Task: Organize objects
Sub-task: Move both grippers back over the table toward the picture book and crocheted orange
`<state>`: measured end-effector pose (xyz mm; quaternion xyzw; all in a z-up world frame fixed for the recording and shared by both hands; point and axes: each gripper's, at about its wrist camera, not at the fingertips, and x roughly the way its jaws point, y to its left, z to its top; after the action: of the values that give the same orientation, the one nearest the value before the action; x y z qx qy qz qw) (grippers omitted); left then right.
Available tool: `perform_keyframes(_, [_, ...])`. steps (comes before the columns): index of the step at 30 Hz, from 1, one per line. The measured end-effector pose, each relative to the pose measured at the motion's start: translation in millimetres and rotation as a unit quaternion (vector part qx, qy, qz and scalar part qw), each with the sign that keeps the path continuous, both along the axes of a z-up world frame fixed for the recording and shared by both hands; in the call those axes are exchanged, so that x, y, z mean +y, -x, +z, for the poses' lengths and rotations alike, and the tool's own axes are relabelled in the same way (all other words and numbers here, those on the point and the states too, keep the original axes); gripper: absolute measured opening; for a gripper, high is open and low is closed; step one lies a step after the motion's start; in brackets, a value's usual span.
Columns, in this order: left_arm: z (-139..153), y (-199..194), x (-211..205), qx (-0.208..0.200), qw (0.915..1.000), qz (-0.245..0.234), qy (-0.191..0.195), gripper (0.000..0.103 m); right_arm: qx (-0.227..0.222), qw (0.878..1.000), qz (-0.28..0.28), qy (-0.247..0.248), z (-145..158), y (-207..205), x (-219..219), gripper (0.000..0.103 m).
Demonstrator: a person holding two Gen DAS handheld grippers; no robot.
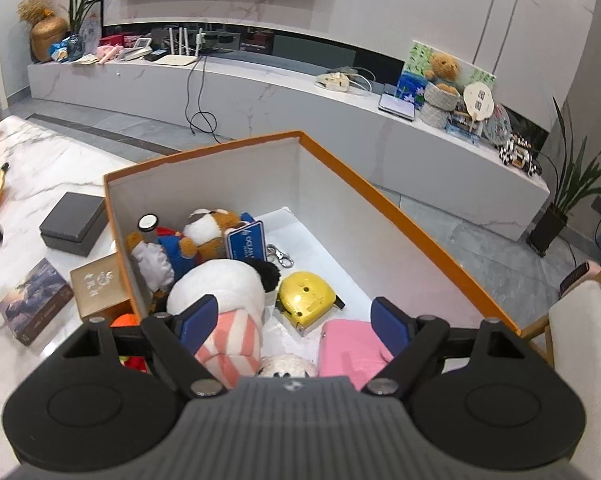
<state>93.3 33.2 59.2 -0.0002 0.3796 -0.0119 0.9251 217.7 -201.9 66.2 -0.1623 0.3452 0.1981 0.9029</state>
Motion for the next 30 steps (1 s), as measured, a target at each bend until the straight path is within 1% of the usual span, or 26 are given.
perform_keyframes(2, [-9.8,10.7,1.0,0.002,1.0000,-0.002,-0.006,0.076,-0.006,1.000,0.005,0.000,3.2,5.8,1.4,0.084])
perform_keyframes(4, [-18.2,18.6,3.5,0.004,1.0000,-0.006,-0.004,0.076,-0.011,1.000,0.009,-0.005,6.2,11.5,2.1,0.085])
perform_keyframes(7, [-25.0,26.7,6.9,-0.005,0.9999,-0.013,-0.007,0.076,-0.031,0.999,0.012,-0.014,12.2,22.7,3.1,0.085])
perform_keyframes(9, [-27.2,27.9,8.4,-0.010,0.9997,-0.017,-0.015,0.077,-0.045,0.998,0.011,-0.030,17.7,32.0,0.8,0.085])
perform_keyframes(11, [-27.1,24.6,5.4,-0.007,0.9993,-0.020,-0.030,0.077,-0.058,0.996,0.009,-0.060,22.7,41.9,-4.3,0.087])
perform_keyframes(12, [-25.0,21.5,4.9,-0.012,0.9991,-0.023,-0.033,0.077,-0.063,0.995,0.007,-0.074,23.2,45.9,-6.4,0.087])
perform_keyframes(14, [-26.1,19.0,4.9,-0.020,0.9992,-0.018,-0.029,0.082,-0.072,0.993,0.013,-0.096,23.9,52.4,-6.8,0.087])
perform_keyframes(16, [-29.2,14.5,2.7,-0.005,0.9996,-0.024,-0.014,0.083,-0.084,0.989,0.031,-0.116,21.7,59.1,-2.3,0.087])
perform_keyframes(17, [-30.0,11.6,0.0,0.003,0.9993,-0.036,-0.011,0.082,-0.086,0.989,0.041,-0.116,19.7,61.5,3.1,0.087])
perform_keyframes(19, [-26.3,5.5,-7.7,0.014,0.9991,-0.037,-0.016,0.082,-0.095,0.988,0.050,-0.112,17.2,64.2,16.3,0.085])
perform_keyframes(20, [-22.8,3.8,-12.0,0.018,0.9990,-0.037,-0.015,0.082,-0.095,0.987,0.050,-0.120,16.6,64.7,22.0,0.083])
perform_keyframes(22, [-15.6,5.1,-18.8,0.015,0.9991,-0.040,-0.005,0.083,-0.084,0.984,0.049,-0.147,14.8,67.5,30.3,0.081])
perform_keyframes(24, [-15.0,10.4,-21.0,0.015,0.9995,-0.027,0.004,0.083,-0.082,0.982,0.043,-0.165,13.2,79.0,31.9,0.081])
perform_keyframes(26, [-16.0,18.4,-25.3,0.018,0.9997,-0.015,0.007,0.083,-0.076,0.983,0.041,-0.163,10.4,95.1,30.5,0.081])
perform_keyframes(27, [-15.1,23.4,-29.2,0.019,0.9997,-0.013,0.002,0.082,-0.069,0.984,0.046,-0.157,10.3,103.4,29.1,0.081])
perform_keyframes(28, [-13.3,29.9,-33.8,0.018,0.9997,-0.016,-0.007,0.082,-0.070,0.986,0.052,-0.145,13.0,111.3,28.4,0.081])
perform_keyframes(29, [-8.9,36.7,-38.2,0.016,0.9997,-0.016,-0.013,0.082,-0.077,0.988,0.062,-0.119,18.5,121.1,28.7,0.081])
perform_keyframes(30, [-3.8,44.0,-41.5,0.017,0.9997,-0.015,-0.009,0.083,-0.085,0.989,0.070,-0.098,25.0,129.6,28.5,0.081])
